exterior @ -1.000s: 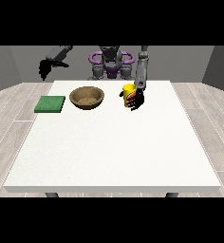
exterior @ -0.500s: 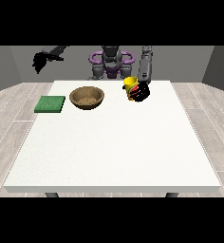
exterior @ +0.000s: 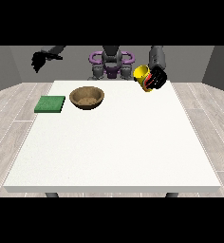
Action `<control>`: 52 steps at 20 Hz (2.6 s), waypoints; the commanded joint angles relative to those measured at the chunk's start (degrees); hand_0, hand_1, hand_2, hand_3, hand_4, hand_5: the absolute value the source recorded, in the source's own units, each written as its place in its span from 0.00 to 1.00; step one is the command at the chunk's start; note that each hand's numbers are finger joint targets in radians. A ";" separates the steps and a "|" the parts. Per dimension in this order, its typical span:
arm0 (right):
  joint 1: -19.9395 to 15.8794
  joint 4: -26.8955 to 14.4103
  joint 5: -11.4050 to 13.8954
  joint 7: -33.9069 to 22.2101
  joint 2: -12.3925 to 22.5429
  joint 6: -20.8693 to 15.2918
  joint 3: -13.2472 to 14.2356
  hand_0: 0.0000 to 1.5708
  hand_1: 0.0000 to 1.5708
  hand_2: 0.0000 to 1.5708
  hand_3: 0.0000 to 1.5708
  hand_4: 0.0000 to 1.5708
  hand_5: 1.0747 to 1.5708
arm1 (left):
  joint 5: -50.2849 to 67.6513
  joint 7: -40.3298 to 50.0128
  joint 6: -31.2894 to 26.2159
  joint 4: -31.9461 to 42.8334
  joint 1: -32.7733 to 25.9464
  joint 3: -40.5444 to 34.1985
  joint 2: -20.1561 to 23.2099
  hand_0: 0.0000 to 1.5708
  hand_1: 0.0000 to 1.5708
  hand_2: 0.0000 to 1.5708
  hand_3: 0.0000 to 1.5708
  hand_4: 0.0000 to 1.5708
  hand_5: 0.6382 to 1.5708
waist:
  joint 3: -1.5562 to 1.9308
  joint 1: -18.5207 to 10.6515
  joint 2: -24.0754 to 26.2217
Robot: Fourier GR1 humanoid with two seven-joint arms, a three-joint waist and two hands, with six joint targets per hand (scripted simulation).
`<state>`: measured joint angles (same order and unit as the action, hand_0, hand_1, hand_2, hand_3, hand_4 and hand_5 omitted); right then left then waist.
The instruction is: Pick the cup and pour the ball into the bowl, then pick the bowl and place it on the pad
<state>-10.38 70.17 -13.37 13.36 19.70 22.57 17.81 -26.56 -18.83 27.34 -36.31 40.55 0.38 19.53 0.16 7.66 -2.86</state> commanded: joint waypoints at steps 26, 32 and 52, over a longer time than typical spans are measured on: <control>-3.33 -12.77 0.97 4.22 2.16 3.03 1.46 0.00 0.00 0.00 0.00 0.00 1.00 | -55.31 39.86 -12.94 5.33 19.29 39.59 -14.38 0.96 0.96 1.00 1.00 1.00 0.43 | 0.01 -0.19 5.08; -3.63 -12.62 -0.57 2.08 1.83 3.52 1.76 0.00 0.00 0.00 0.00 0.00 1.00 | -65.27 41.56 -18.61 8.35 17.84 47.97 -15.68 0.94 0.94 1.00 1.00 0.94 0.64 | -0.13 0.14 7.54; -0.85 -12.49 -0.60 0.88 -1.67 -1.45 2.38 0.00 0.00 0.00 0.00 0.23 0.99 | -22.88 37.05 1.76 -13.06 3.99 8.36 -19.41 0.36 0.36 0.00 0.00 0.57 0.93 | -1.47 -9.05 3.21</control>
<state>-10.89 56.90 -13.84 13.94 20.28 22.05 20.87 -62.99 20.30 23.12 -43.86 49.41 17.68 1.98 -0.86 -0.62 2.89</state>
